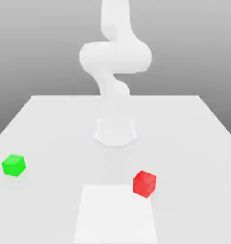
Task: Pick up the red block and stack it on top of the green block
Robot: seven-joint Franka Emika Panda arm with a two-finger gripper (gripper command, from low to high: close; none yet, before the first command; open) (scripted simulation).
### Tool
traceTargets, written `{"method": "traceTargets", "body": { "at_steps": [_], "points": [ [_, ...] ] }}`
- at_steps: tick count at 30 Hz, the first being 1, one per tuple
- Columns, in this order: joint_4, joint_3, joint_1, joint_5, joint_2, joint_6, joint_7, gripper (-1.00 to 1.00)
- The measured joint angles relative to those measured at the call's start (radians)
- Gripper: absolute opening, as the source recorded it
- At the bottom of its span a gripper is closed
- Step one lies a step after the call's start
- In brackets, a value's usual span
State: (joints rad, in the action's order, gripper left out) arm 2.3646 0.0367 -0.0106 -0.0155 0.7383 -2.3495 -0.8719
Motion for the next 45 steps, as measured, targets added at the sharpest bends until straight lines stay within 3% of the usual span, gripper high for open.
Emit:
{"method": "traceTargets", "body": {
  "at_steps": [16,20,24,25,32,35,38,40,45],
  "points": [
    [0.501,0.275,-0.042,-0.095,-0.523,-0.401,-0.61,0.0],
    [0.538,0.267,-0.05,0.056,-0.754,-0.577,-0.811,0.0],
    [0.519,0.092,0.077,0.244,-0.907,-0.701,-0.953,0.0],
    [0.517,0.065,0.102,0.253,-0.925,-0.717,-0.959,-1.0],
    [0.518,0.066,0.102,0.251,-0.921,-0.715,-0.959,-1.0],
    [0.532,0.153,0.045,0.14,-0.832,-0.643,-0.88,-1.0],
    [0.548,0.165,0.076,0.014,-0.726,-0.554,-0.79,-1.0],
    [0.557,0.153,0.086,-0.029,-0.66,-0.497,-0.755,-1.0],
    [0.514,0.006,-0.045,-0.021,-0.641,-0.436,-0.652,-1.0]
  ]
}}
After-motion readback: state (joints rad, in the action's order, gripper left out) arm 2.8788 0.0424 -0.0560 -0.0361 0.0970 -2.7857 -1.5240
